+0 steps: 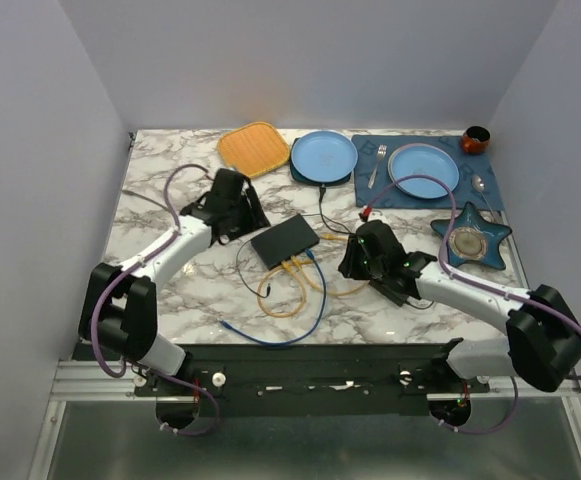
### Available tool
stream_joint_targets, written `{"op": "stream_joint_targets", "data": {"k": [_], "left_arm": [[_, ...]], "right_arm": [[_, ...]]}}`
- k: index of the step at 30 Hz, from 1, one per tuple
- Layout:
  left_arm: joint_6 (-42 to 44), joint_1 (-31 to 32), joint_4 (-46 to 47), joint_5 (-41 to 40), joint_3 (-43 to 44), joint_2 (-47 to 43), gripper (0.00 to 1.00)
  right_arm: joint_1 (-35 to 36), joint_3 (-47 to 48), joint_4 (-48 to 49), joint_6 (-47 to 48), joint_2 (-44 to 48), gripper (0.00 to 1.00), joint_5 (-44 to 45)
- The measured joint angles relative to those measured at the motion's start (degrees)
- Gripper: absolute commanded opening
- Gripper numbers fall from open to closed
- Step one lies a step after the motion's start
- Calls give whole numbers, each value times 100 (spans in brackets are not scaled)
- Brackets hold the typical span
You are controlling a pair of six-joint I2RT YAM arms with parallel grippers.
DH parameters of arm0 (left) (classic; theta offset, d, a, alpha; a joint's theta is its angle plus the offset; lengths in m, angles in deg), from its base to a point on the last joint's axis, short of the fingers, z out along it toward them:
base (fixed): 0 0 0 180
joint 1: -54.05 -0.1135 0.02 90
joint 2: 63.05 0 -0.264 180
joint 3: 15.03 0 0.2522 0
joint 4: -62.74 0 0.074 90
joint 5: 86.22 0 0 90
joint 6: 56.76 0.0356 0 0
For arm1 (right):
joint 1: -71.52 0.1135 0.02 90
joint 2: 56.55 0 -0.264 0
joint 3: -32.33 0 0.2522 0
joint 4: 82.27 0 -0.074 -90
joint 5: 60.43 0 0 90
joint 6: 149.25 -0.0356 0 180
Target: Pull the plug from the switch port
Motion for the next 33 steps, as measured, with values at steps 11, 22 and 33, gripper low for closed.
{"op": "stream_joint_targets", "data": {"k": [11, 22, 33], "left_arm": [[-422, 909, 695, 369, -1349, -249, 13], [-396, 909, 728, 199, -2055, -826, 0], [-330, 544, 664, 197, -2114, -616, 0]], "right_arm": [[2, 868, 284, 107, -1534, 21, -249], [529, 986, 291, -44, -2076, 18, -420], [1091, 1792, 129, -304, -2627, 18, -476]]}}
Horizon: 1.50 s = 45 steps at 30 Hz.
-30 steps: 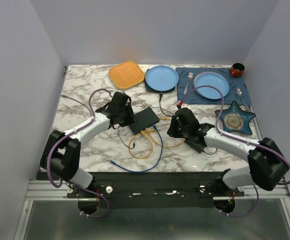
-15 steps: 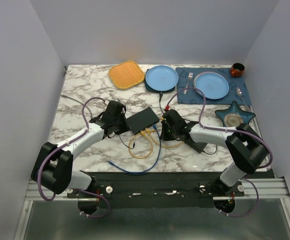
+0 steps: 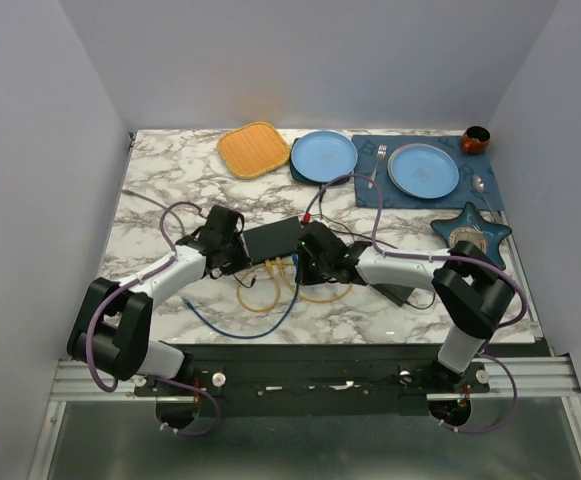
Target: Pull the plug from the switch port
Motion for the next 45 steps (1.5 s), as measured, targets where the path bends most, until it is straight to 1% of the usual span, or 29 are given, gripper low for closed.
{"op": "stream_joint_targets", "data": {"k": [2, 5, 9, 16, 20, 21, 25, 28, 32, 37, 40, 45], "left_arm": [[39, -131, -33, 0, 42, 0, 0], [90, -302, -37, -2, 81, -2, 0], [118, -422, -74, -2, 168, -2, 0], [136, -433, -15, 7, 356, 55, 0], [133, -433, -4, 7, 358, 142, 0], [133, -435, -4, 9, 358, 168, 0], [133, -435, 2, 26, 358, 221, 1], [133, -435, 37, 66, 358, 240, 2], [131, -435, 92, 120, 358, 343, 2], [107, -435, 192, 227, 358, 531, 2], [83, -435, 245, 282, 358, 645, 2], [39, -450, 319, 372, 358, 807, 2]], "right_arm": [[31, 48, -17, -15, 50, 19, 98], [28, 48, -118, -11, 197, 24, 319], [-50, 48, -238, 33, 496, 33, 605], [-470, 61, -339, 221, 542, 35, 728], [-691, 319, -417, 428, 201, 35, 800], [-715, 376, -420, 479, 109, 36, 807], [-739, 448, -428, 619, -96, 47, 804], [-739, 446, -426, 721, -136, 52, 787], [-739, 446, -391, 835, -138, 52, 739], [-739, 446, -339, 962, -267, 37, 586], [-739, 400, -267, 968, -350, 32, 409], [-734, 177, 79, 955, -295, 29, 109]]}}
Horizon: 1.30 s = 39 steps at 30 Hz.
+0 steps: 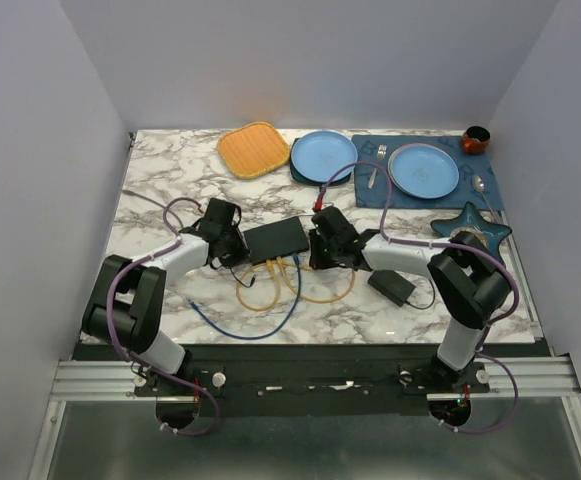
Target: Pull the plug from the switch port
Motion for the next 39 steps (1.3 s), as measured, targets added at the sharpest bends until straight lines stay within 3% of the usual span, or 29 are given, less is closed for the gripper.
{"op": "stream_joint_targets", "data": {"k": [12, 15, 22, 28, 32, 39], "left_arm": [[-138, -17, 179, 133, -42, 105, 2], [-149, -17, 195, 136, -42, 105, 2], [-122, -15, -37, 2, 92, -90, 4], [-74, -15, -50, -111, 529, -299, 4], [-85, -22, 173, 24, 579, -203, 4], [-120, -22, 680, 549, 573, 332, 4]], "right_arm": [[544, -455, 328, 48, 249, 28, -833], [647, -564, 339, 15, 330, 34, -929], [678, -695, -245, -363, 809, 47, -109], [437, -723, -358, -717, 1038, 48, 267], [162, -1091, 317, -1023, 1069, 51, -140], [-496, -1932, 2409, -1965, 800, 56, -1543]]}}
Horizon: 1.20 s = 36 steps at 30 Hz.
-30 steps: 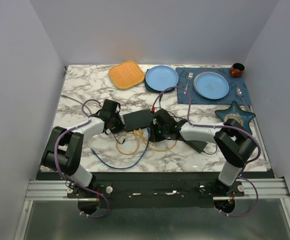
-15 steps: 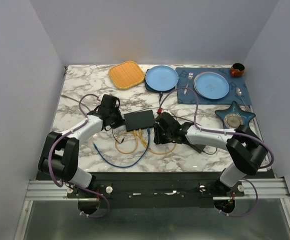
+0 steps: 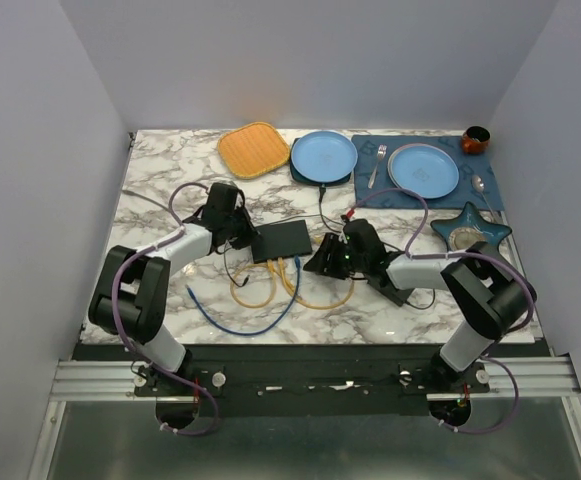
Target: Pull the plug from the switch port
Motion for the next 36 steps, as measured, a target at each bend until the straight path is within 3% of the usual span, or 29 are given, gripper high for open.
{"op": "stream_joint_targets", "data": {"k": [10, 21, 36], "left_arm": [[-105, 2, 782, 901, 0, 431, 0], [-304, 17, 1126, 1390, 0, 887, 0], [-393, 17, 1176, 1427, 0, 911, 0]], "right_arm": [[-321, -24, 1869, -807, -815, 56, -951], [-407, -39, 2531, -1281, -1331, 55, -1279], [-557, -107, 3373, -2070, -1821, 44, -1307]]}}
